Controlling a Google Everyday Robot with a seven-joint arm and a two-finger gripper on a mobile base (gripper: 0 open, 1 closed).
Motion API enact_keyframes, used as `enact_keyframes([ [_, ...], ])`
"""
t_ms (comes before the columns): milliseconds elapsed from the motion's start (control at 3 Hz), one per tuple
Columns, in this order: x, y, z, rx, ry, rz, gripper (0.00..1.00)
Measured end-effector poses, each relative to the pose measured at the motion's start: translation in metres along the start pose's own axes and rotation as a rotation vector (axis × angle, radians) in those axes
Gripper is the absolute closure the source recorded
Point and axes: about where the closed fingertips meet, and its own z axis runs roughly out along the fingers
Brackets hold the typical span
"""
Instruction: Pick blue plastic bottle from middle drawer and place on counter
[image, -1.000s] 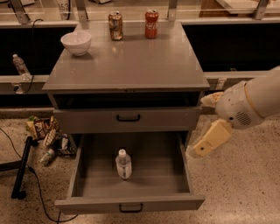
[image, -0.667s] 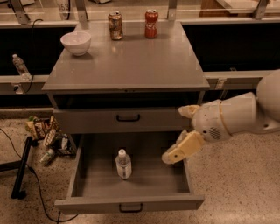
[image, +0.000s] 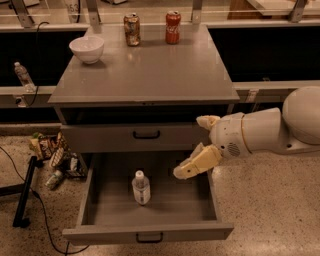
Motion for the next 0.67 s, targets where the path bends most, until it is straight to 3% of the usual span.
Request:
enact_keyframes([
  [333, 0.016, -0.003, 0.009, 0.023, 0.001, 0.030, 0.00],
  [667, 0.064, -0.014, 0.037, 0.055, -0.008, 0.076, 0.00],
])
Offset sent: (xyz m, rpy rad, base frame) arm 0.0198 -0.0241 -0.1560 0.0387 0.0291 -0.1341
